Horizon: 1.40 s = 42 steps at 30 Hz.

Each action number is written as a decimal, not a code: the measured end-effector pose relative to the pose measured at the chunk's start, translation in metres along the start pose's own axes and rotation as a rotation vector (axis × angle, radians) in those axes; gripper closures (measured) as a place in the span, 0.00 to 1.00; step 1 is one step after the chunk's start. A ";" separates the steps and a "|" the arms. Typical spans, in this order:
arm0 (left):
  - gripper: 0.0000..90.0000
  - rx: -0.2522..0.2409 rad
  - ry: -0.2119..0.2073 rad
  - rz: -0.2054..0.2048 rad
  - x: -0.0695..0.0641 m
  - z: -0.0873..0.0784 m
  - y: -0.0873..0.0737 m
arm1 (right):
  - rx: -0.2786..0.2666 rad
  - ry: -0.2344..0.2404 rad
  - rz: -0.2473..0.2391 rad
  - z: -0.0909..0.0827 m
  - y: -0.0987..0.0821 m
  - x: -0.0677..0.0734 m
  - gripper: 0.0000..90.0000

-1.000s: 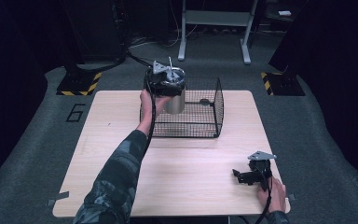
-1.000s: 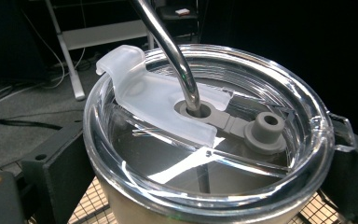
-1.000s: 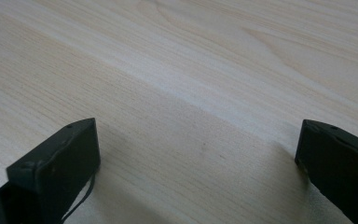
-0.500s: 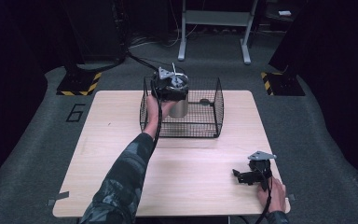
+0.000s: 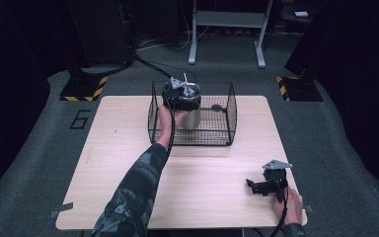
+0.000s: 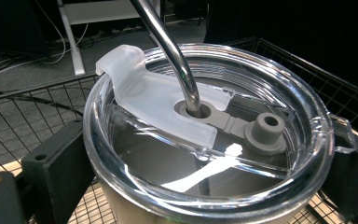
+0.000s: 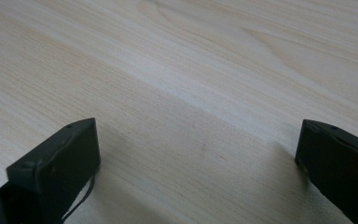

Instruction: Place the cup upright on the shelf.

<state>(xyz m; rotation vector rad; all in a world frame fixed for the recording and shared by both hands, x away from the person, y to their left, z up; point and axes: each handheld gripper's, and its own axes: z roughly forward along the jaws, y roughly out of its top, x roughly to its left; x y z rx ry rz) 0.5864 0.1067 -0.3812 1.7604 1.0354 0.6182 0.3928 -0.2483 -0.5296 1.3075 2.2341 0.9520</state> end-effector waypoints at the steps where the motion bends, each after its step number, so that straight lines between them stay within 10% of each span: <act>1: 0.04 0.002 0.000 -0.005 -0.001 0.001 -0.001 | -0.001 0.000 -0.005 0.000 0.000 0.000 0.00; 42: 0.04 0.059 -0.001 0.046 -0.008 0.015 -0.031 | 0.005 -0.006 -0.012 0.000 0.000 -0.001 0.00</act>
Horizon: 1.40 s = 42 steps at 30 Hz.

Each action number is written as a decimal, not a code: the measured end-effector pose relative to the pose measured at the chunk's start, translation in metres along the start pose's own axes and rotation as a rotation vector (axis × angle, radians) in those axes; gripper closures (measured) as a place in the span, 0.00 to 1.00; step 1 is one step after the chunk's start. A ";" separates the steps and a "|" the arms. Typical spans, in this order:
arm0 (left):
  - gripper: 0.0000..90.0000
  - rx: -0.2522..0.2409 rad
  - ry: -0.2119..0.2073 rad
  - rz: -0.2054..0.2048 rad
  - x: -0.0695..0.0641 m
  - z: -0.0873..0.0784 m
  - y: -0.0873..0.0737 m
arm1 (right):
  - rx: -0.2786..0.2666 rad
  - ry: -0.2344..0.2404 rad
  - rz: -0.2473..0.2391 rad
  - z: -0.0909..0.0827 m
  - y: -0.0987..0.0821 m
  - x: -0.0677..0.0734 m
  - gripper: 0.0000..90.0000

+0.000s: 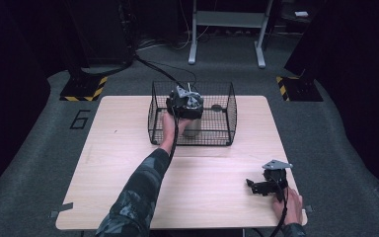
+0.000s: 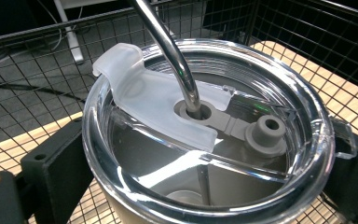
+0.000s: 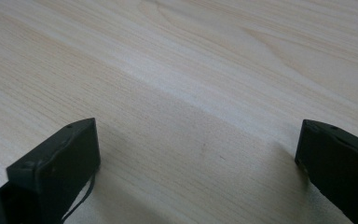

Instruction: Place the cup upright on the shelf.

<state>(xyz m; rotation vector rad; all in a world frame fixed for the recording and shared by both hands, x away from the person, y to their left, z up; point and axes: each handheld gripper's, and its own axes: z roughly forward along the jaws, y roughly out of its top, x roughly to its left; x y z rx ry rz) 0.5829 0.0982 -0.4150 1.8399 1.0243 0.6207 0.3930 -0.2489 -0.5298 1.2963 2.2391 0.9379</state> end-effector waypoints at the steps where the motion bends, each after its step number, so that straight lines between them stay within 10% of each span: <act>1: 0.04 -0.004 0.000 0.002 0.000 -0.001 -0.001 | -0.008 -0.002 0.002 0.000 0.000 0.000 0.00; 20: 0.00 0.028 -0.013 -0.004 -0.002 -0.014 0.004 | 0.000 0.001 -0.005 0.000 0.000 0.000 0.00; 42: 0.00 0.116 -0.151 0.015 0.001 -0.083 0.018 | -0.006 0.001 -0.004 0.000 0.000 0.000 0.00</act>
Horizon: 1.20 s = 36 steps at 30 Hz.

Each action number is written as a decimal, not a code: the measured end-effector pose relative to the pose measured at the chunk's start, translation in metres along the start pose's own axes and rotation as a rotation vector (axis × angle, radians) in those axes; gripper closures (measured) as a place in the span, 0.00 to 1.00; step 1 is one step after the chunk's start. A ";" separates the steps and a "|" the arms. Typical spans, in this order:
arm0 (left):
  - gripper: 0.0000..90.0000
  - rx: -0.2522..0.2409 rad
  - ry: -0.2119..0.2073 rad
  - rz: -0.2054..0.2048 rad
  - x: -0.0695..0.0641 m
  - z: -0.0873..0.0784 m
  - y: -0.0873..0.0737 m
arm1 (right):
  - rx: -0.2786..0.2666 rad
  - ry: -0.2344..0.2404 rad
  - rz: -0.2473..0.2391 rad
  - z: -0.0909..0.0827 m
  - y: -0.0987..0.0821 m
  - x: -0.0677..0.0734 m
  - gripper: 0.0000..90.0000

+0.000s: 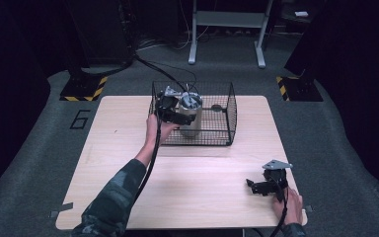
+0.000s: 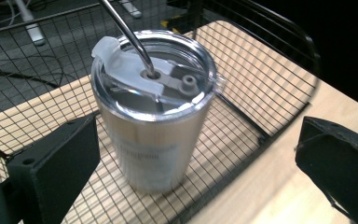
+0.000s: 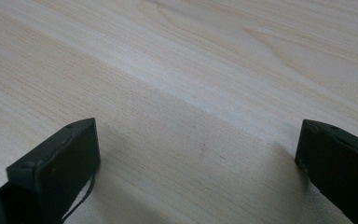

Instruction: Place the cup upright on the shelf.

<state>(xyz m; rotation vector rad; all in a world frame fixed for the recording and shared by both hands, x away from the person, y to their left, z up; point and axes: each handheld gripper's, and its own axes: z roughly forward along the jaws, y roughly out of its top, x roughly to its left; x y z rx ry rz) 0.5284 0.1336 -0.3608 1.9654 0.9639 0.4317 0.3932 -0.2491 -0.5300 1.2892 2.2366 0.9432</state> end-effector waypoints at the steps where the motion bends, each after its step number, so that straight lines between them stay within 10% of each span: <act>1: 0.00 0.018 -0.011 0.018 -0.001 -0.010 -0.001 | 0.001 0.000 -0.001 0.000 0.000 0.000 0.00; 16: 0.00 0.047 0.016 0.073 0.000 -0.076 -0.029 | -0.002 0.000 -0.001 0.000 0.000 0.000 0.00; 36: 0.00 0.128 0.130 0.001 0.034 -0.136 -0.134 | -0.001 0.000 0.004 0.000 0.000 0.000 0.00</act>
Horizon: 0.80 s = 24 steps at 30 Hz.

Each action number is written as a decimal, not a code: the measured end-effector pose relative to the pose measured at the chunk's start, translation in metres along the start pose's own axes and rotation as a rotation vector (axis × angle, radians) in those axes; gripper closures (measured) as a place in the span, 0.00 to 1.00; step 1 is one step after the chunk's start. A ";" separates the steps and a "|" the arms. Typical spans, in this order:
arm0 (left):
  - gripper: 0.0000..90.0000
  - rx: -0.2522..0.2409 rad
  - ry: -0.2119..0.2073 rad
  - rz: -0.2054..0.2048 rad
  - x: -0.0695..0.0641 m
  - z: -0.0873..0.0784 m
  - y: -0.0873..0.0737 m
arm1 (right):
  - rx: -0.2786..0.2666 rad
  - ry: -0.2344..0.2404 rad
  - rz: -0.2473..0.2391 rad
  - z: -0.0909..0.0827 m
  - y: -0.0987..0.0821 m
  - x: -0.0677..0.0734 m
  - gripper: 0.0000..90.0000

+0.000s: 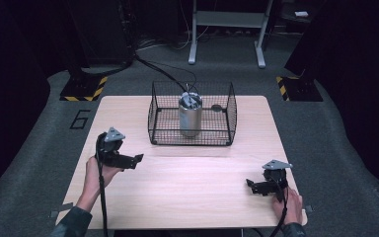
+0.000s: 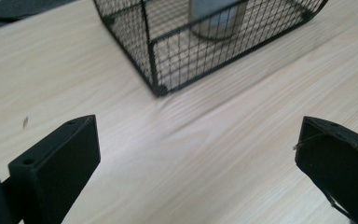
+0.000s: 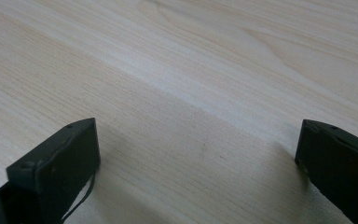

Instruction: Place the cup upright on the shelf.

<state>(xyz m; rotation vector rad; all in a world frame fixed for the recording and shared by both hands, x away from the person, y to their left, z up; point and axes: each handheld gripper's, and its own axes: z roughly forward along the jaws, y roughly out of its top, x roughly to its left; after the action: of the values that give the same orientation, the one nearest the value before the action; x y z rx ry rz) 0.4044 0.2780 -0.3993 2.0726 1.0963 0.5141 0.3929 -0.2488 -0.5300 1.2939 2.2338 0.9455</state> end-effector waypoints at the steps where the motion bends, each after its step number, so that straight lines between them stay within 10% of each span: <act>1: 0.00 0.016 0.013 -0.012 0.003 0.000 -0.013 | 0.000 0.000 0.000 0.000 0.000 0.000 0.00; 19: 0.00 0.069 0.082 -0.225 0.034 0.028 -0.134 | 0.010 0.000 0.004 0.000 0.000 0.000 0.00; 24: 0.00 0.035 0.142 -0.194 0.031 0.035 -0.145 | 0.009 0.000 0.002 0.000 0.000 0.000 0.00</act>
<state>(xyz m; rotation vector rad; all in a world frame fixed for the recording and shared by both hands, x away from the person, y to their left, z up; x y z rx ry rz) 0.3657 0.3440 -0.5309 1.9570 1.3823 0.5541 0.3928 -0.2487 -0.5296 1.3008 2.2396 0.9373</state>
